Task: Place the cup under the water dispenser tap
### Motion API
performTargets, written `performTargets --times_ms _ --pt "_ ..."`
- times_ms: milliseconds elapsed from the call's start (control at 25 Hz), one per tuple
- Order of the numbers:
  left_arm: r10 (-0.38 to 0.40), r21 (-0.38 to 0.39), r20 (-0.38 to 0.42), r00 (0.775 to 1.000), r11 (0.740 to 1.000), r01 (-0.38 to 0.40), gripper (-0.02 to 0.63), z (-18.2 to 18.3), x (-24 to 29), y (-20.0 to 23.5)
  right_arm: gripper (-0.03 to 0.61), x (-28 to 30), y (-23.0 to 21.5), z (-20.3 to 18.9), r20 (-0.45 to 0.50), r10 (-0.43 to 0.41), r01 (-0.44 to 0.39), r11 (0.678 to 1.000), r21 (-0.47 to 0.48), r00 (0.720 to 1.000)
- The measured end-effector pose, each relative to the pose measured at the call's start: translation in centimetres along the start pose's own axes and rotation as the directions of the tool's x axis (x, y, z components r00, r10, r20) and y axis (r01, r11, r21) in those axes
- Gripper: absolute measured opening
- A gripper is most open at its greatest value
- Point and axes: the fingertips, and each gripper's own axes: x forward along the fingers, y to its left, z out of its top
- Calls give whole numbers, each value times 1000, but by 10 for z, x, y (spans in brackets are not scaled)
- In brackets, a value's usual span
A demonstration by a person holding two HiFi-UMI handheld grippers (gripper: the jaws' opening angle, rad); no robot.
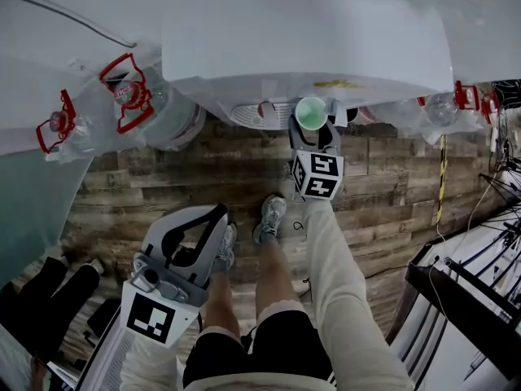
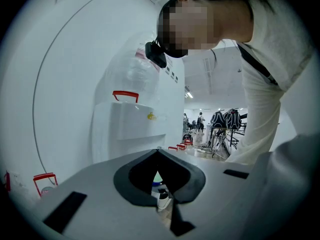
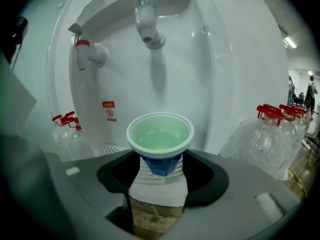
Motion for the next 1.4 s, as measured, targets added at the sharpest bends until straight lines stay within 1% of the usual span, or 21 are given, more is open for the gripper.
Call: performTargets --times_ms 400,680,920,1000,1080,1120,1200,1320,1360,1400 --pt "1 -1 2 1000 1000 -1 6 1 2 0 273 3 2 -2 -30 7 -8 999 -35 1000" --pt "-6 0 2 1000 1000 6 6 2 -3 -3 307 -7 4 1 -19 30 -30 1000 6 999" --pt "-20 12 16 1000 1000 20 5 11 -11 -8 313 -37 3 4 14 -1 0 999 46 1000" --pt "-29 18 23 999 999 28 6 17 -15 -11 312 -53 6 7 29 -11 9 999 42 1000" --pt "-40 26 30 999 999 39 6 25 -19 -15 310 -71 12 13 44 -2 1 999 34 999" --pt "-47 32 33 998 998 46 6 29 -21 -16 300 -79 16 16 53 5 -7 1000 30 999" --pt "-60 43 42 997 997 58 6 36 -26 -19 202 -95 23 27 80 10 -12 1000 20 997" --pt "-74 53 59 996 996 71 5 46 -34 -22 47 -120 30 48 133 -6 5 1000 7 991" --pt "-79 56 63 995 996 75 5 49 -37 -24 11 -128 32 54 151 -9 8 1000 7 989" --pt "-83 59 67 994 995 79 5 52 -40 -26 9 -136 34 61 167 -9 8 1000 10 986"
